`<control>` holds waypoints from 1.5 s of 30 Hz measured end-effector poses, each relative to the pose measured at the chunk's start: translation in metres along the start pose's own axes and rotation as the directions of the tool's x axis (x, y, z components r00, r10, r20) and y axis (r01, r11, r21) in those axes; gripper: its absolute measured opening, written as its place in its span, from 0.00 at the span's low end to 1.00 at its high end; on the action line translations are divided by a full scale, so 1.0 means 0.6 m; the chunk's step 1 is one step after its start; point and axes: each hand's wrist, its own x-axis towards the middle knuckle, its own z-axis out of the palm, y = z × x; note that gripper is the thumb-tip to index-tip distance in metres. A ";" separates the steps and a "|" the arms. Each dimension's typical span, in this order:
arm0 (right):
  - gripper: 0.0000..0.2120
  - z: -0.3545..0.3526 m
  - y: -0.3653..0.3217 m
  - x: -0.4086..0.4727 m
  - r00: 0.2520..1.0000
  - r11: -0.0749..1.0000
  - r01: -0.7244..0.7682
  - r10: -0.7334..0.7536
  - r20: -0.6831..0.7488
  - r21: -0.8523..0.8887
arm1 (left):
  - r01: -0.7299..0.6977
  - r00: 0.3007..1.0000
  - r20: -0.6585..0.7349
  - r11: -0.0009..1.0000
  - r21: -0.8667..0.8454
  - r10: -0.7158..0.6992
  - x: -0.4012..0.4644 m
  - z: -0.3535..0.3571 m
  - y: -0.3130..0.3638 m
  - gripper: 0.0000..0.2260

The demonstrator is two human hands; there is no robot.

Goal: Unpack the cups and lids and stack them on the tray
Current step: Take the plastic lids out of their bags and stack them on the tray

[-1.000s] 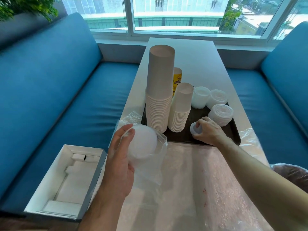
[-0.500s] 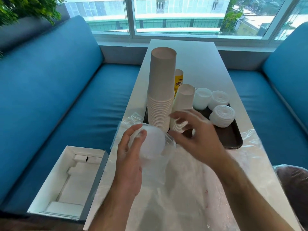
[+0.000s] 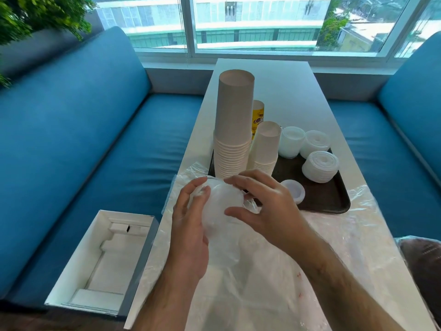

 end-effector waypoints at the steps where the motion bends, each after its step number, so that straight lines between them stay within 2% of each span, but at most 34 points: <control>1: 0.24 0.000 0.000 -0.002 1.000 1.000 0.011 -0.011 -0.012 -0.011 | 0.004 1.000 0.002 1.000 -0.005 -0.004 0.000 0.000 0.000 0.11; 8: 0.22 0.006 0.000 -0.008 0.986 0.996 0.083 -0.088 -0.138 -0.043 | 0.010 0.999 0.031 0.998 -0.060 -0.008 -0.004 0.002 0.003 0.16; 13: 0.20 0.004 -0.002 -0.017 0.982 0.995 0.095 -0.093 -0.167 0.004 | 0.042 0.998 0.044 0.986 -0.161 -0.035 0.003 -0.004 0.001 0.15; 16: 0.15 -0.004 -0.001 -0.024 0.996 0.976 -0.041 0.058 -0.072 0.214 | 0.045 0.998 0.045 0.978 -0.202 -0.037 0.012 -0.011 -0.001 0.14; 18: 0.13 -0.009 0.007 -0.026 0.985 0.896 -0.155 0.174 -0.007 0.417 | 0.021 1.000 0.024 0.981 -0.193 -0.017 0.020 -0.017 -0.004 0.12; 21: 0.10 -0.032 0.050 -0.026 0.938 0.761 -0.186 0.326 -0.117 0.622 | -0.003 1.000 -0.013 0.983 -0.186 0.001 0.027 -0.025 -0.007 0.12; 22: 0.09 -0.044 0.069 -0.026 0.907 0.776 -0.207 0.380 -0.180 0.596 | -0.010 1.000 -0.016 0.983 -0.184 0.007 0.028 -0.027 -0.009 0.12; 23: 0.08 -0.056 0.090 -0.024 0.874 0.835 -0.258 0.416 -0.252 0.486 | -0.012 1.000 -0.016 0.982 -0.188 0.009 0.028 -0.029 -0.009 0.11; 24: 0.09 -0.066 0.115 -0.023 0.847 0.894 -0.340 0.426 -0.318 0.293 | -0.013 1.000 -0.018 0.982 -0.191 0.010 0.027 -0.030 -0.011 0.10; 26: 0.12 -0.074 0.172 -0.020 0.827 0.873 -0.475 0.400 -0.395 -0.109 | -0.023 1.000 -0.014 0.985 -0.173 0.021 0.024 -0.032 -0.014 0.11; 29: 0.14 -0.060 0.247 -0.010 0.888 0.813 -0.443 0.341 -0.309 -0.376 | -0.026 1.000 0.005 0.989 -0.146 0.027 0.020 -0.029 -0.014 0.15; 32: 0.14 -0.042 0.288 -0.006 0.921 0.780 -0.389 0.337 -0.194 -0.491 | -0.023 1.000 0.003 0.991 -0.130 0.024 0.019 -0.028 -0.015 0.13; 37: 0.13 -0.023 0.290 -0.021 0.907 0.715 -0.360 0.418 -0.047 -0.600 | -0.009 1.000 -0.009 0.990 -0.144 0.008 0.018 -0.034 -0.013 0.11; 41: 0.18 -0.025 0.279 -0.026 0.878 0.683 -0.373 0.478 -0.002 -0.628 | -0.017 1.000 -0.010 0.989 -0.148 0.015 0.017 -0.036 -0.013 0.11; 45: 0.15 -0.026 0.276 -0.018 0.873 0.669 -0.365 0.488 0.012 -0.647 | -0.017 1.000 -0.007 0.991 -0.133 0.017 0.015 -0.036 -0.014 0.12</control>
